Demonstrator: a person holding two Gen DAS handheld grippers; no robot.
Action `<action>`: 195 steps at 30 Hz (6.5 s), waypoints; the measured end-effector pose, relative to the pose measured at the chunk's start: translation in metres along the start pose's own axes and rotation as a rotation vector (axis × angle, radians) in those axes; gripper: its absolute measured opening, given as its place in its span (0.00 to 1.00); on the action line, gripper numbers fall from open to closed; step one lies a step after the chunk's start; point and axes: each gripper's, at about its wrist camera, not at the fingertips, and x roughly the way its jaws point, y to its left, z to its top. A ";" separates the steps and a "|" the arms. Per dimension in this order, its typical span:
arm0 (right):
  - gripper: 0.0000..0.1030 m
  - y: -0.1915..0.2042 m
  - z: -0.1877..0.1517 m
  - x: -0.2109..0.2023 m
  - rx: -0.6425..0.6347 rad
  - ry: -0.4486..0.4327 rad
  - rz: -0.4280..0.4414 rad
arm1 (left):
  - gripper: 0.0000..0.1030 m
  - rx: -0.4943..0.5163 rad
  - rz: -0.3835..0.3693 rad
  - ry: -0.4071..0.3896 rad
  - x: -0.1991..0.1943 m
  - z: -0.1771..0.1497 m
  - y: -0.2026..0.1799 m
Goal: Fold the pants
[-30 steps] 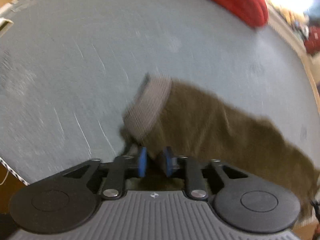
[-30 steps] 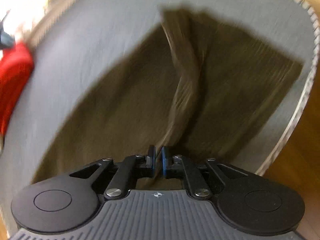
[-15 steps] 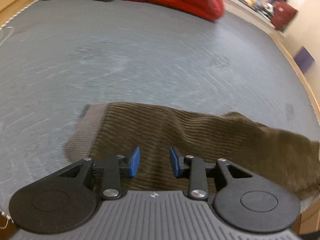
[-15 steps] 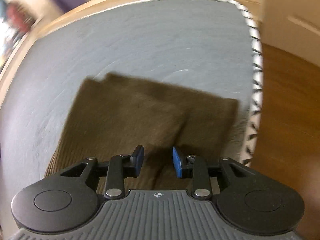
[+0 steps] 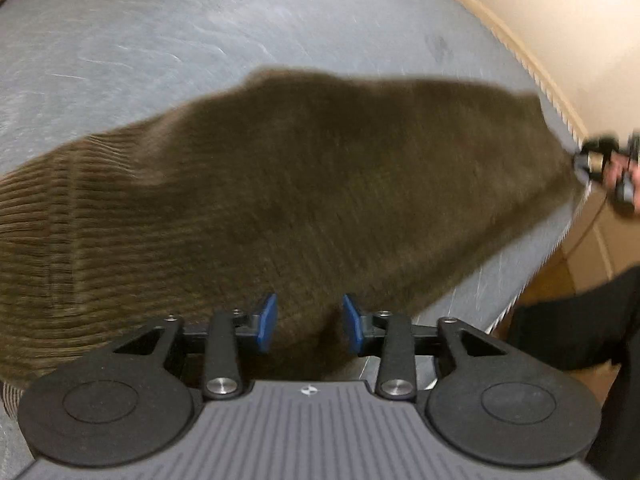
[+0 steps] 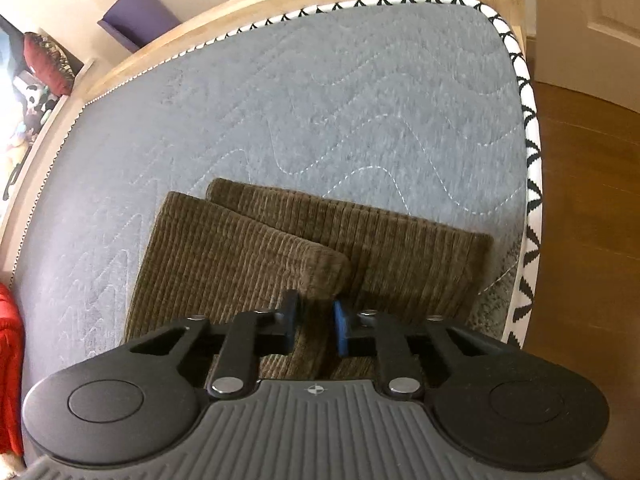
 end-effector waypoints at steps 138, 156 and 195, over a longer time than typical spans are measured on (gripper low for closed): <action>0.39 0.196 -0.486 -0.166 -1.592 0.016 0.515 | 0.72 -0.134 0.399 -0.380 -0.081 0.021 -0.003; 0.26 0.215 -0.471 -0.091 -1.526 -0.004 0.345 | 0.72 -0.166 0.434 -0.335 -0.071 0.019 0.011; 0.66 0.124 -0.324 -0.132 -0.842 -0.169 0.179 | 0.25 0.071 0.010 -0.041 0.026 0.044 -0.083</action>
